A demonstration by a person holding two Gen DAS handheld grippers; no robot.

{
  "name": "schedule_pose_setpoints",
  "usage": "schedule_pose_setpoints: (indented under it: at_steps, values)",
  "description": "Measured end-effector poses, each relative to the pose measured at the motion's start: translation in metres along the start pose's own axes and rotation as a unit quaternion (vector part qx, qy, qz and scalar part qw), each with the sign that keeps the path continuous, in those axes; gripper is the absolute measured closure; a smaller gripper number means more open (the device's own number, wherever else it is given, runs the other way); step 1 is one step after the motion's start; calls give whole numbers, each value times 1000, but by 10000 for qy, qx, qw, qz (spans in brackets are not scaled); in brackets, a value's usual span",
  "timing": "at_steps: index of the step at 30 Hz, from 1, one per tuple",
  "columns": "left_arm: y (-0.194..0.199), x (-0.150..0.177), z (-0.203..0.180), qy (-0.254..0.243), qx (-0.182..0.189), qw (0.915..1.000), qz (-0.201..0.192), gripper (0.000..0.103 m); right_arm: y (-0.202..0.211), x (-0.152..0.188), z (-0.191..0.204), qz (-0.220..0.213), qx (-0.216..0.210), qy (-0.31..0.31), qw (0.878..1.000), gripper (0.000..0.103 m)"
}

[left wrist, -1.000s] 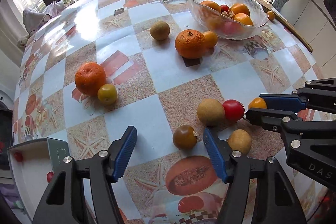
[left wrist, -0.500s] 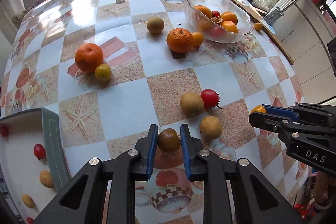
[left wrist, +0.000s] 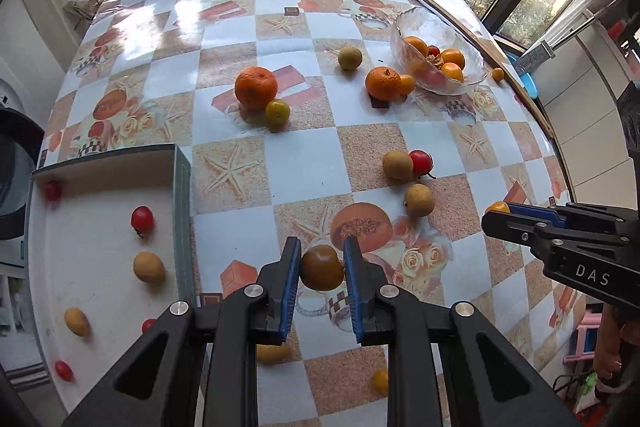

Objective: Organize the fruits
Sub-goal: 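Carry the brown fruit and the kumquat into the white tray and release both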

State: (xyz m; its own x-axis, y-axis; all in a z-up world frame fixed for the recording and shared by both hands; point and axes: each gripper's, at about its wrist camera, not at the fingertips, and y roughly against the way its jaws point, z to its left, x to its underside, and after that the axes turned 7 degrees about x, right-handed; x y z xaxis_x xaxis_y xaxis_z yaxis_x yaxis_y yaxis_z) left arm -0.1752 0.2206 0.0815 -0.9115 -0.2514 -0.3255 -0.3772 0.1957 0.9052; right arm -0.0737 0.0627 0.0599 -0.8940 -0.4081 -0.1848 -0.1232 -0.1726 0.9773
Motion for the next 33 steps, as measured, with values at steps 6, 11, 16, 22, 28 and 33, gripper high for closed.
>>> schedule_pose_setpoints:
  at_steps: [6, 11, 16, 22, 28, 33]
  values:
    - [21, 8, 25, 214, -66, 9996, -167, 80, 8, -1, 29, 6, 20, 302, 9995, 81]
    - [39, 17, 55, 466, -173, 9983, -310, 80, 10, -6, 65, 11, -32, 585, 9983, 81]
    - [61, 23, 92, 672, -363, 9959, -475, 80, 8, -12, 105, 0, -151, 847, 9963, 81]
    - [74, 29, 140, 938, -685, 9916, -572, 80, 1, -24, 157, 11, -347, 1156, 9927, 81]
    - [71, 30, 179, 1138, -863, 9882, -557, 80, -13, -40, 202, 67, -486, 1356, 9896, 81]
    - [60, 27, 196, 1192, -917, 9873, -506, 80, -28, -50, 228, 162, -533, 1445, 9879, 81]
